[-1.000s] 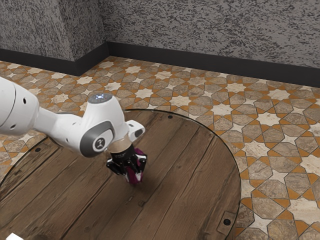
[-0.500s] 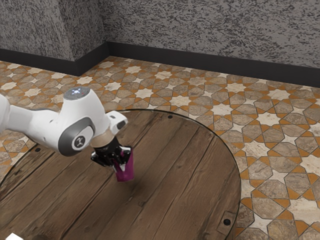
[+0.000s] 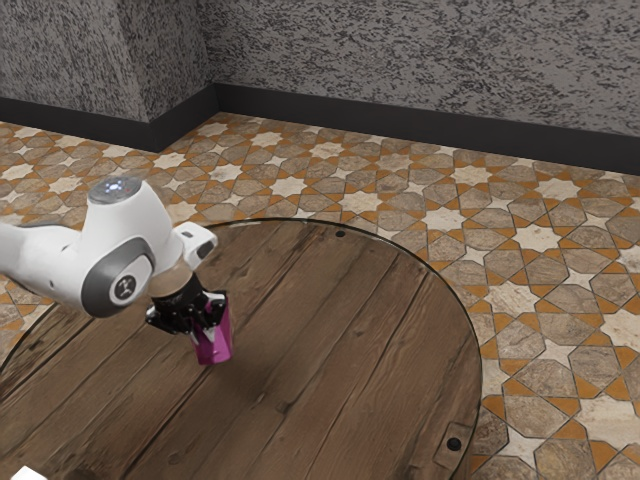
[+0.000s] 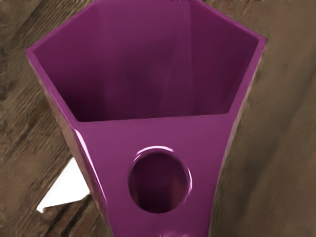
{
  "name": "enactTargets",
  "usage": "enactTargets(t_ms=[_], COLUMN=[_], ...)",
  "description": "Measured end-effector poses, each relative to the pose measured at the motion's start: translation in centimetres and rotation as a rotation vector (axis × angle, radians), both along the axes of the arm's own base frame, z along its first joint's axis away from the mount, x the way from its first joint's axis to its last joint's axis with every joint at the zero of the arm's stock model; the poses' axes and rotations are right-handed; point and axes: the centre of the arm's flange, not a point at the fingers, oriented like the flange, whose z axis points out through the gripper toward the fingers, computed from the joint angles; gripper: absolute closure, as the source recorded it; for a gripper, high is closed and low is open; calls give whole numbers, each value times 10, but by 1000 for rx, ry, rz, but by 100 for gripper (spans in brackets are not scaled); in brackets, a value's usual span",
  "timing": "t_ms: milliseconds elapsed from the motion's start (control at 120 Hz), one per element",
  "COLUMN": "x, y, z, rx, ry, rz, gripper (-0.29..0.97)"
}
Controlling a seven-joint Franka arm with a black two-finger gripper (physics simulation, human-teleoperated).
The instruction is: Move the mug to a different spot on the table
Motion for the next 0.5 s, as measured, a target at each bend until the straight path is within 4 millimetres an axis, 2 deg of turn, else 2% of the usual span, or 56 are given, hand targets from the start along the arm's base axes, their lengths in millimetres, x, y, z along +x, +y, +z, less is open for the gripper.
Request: enactTargets(t_ms=[167,317,375,500], x=[-2,0,-3,-8], y=[17,16,16,14], z=[-2,-14,-22,-30], rx=[8,5,2,-3], ry=[2,12,25,35], rz=[32,31,31,31], gripper=[68,67,61,36])
